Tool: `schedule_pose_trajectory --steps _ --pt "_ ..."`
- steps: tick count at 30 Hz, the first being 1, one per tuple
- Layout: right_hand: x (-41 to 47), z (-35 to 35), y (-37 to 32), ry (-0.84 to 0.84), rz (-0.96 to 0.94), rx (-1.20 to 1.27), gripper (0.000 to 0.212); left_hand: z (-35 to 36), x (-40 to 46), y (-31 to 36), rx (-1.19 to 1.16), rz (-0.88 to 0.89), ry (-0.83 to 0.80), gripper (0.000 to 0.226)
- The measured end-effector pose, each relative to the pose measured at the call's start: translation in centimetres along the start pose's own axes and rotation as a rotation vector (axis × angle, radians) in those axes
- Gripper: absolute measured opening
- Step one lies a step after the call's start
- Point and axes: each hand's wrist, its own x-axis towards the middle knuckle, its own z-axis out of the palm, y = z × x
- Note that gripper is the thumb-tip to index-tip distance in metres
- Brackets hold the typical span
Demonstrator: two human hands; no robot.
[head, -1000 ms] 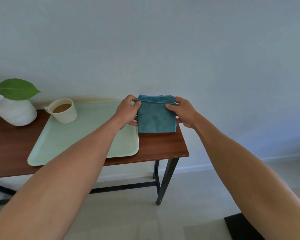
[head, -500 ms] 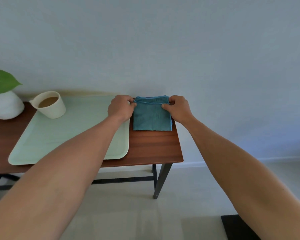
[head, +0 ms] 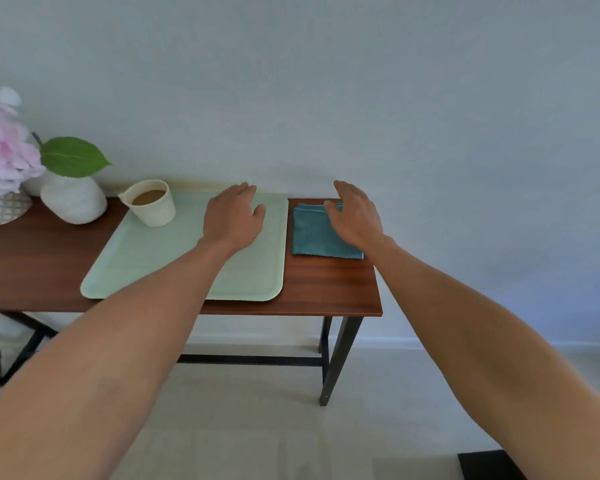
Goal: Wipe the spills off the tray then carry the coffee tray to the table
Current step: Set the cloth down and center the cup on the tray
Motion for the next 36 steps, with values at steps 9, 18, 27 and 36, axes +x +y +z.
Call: schedule_pose_trajectory --steps 9,18,27,36 --pt "-1.8 4.4 -7.8 -0.044 -0.115 -0.083 0.065 -4.9 -4.1 -8.9 0.110 -0.006 0.003 0.061" --pt "-2.9 9.4 -16.2 -0.026 -0.080 -0.125 0.066 -8.6 -5.2 -19.1 0.090 0.005 0.017 0.058" --pt "-2.1 14.0 -23.6 -0.047 -0.044 -0.043 0.067 -10.1 -4.2 -25.3 -0.039 0.031 0.060 0.039" --pt "1.7 18.3 -26.8 -0.145 0.004 0.189 0.087 -8.2 -1.3 -28.0 -0.136 -0.062 0.049 0.033"
